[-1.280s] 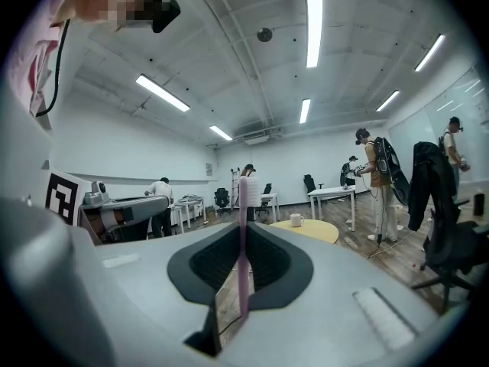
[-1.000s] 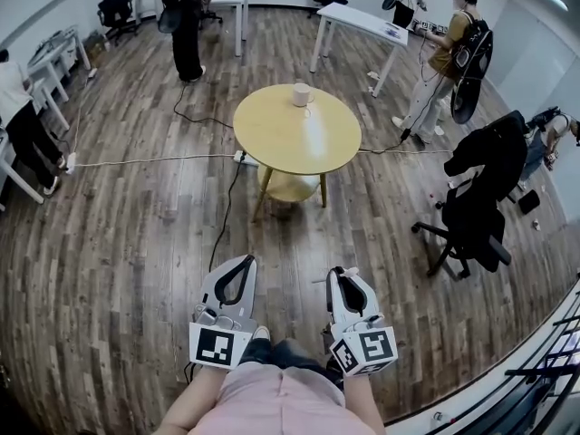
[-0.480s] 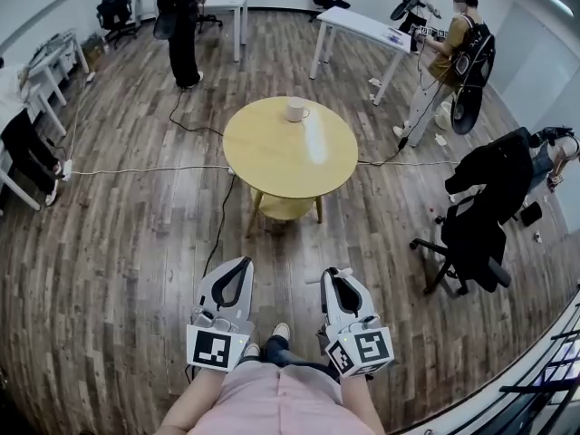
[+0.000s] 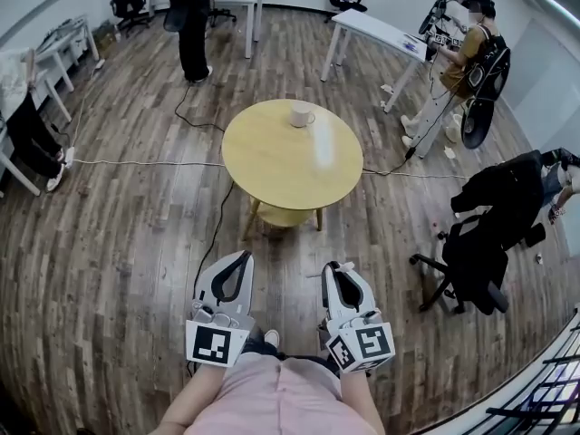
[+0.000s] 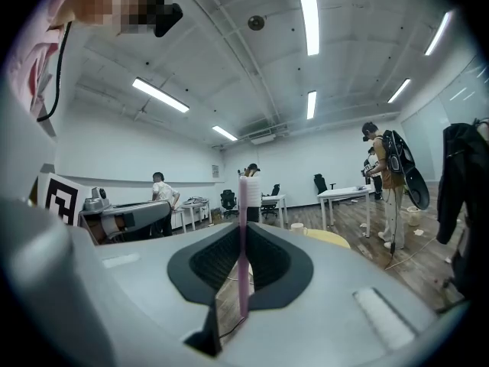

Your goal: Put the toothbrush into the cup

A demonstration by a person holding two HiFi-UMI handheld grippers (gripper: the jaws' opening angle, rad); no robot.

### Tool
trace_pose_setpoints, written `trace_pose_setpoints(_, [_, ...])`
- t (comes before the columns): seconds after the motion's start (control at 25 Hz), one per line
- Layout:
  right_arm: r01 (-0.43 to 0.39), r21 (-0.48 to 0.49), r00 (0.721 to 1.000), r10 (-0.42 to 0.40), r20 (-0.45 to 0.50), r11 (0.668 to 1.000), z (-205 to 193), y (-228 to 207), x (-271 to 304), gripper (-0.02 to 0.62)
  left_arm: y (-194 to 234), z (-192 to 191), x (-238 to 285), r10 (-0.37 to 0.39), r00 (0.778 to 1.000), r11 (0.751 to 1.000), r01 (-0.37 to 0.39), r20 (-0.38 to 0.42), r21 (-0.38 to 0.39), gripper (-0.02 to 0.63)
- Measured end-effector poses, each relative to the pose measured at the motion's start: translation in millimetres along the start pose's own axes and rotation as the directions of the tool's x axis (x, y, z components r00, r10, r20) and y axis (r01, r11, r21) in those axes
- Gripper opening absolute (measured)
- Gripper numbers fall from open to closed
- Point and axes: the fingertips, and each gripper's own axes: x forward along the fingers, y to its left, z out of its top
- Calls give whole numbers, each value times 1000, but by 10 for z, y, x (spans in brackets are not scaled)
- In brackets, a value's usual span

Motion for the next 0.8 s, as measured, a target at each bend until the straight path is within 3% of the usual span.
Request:
trace_pose_setpoints(0.44, [18, 10, 1000, -18, -4, 1000, 54, -332, 474, 31, 206, -122, 590, -16, 1000, 1000, 16, -11, -10, -3])
trace_pose_setpoints(0.8, [49, 27, 999, -49, 2, 998, 218, -565, 1318, 31, 742, -136, 1346, -65, 998, 998, 65, -9, -3, -3])
